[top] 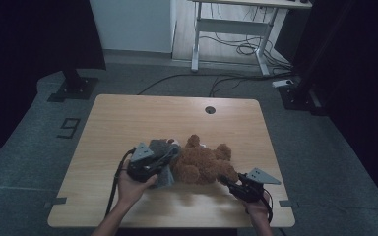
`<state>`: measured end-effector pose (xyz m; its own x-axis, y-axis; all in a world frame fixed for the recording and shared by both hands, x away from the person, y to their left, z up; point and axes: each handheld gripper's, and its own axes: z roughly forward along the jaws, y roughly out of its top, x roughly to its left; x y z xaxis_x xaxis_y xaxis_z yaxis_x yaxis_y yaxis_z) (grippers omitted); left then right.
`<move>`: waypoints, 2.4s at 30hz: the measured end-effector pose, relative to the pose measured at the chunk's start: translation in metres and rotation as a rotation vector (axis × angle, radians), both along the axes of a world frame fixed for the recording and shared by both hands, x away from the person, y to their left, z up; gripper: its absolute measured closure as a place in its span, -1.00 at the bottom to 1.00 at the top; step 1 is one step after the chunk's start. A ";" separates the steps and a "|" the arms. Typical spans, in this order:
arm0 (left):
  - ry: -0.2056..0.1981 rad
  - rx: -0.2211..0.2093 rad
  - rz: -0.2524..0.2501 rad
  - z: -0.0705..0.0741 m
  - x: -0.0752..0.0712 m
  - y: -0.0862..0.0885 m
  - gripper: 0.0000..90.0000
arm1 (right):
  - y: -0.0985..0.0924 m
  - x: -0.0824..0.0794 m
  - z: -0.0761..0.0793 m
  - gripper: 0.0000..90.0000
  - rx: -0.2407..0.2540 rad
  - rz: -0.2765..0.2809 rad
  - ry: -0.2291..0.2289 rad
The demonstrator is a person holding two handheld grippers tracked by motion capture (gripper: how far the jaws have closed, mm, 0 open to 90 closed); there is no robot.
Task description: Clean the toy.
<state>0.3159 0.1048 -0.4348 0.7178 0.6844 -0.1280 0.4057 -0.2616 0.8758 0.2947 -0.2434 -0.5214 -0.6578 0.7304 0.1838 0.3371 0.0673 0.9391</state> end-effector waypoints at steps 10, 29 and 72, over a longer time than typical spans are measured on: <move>-0.012 0.049 -0.168 0.005 -0.006 -0.109 0.69 | -0.001 0.001 0.000 0.32 0.006 0.002 0.003; 0.034 0.033 -0.056 -0.011 0.007 -0.060 0.68 | -0.002 0.000 -0.001 0.33 -0.002 0.003 -0.002; 0.018 0.067 0.115 0.008 0.045 0.016 0.68 | -0.009 0.002 -0.002 0.32 -0.001 -0.001 0.001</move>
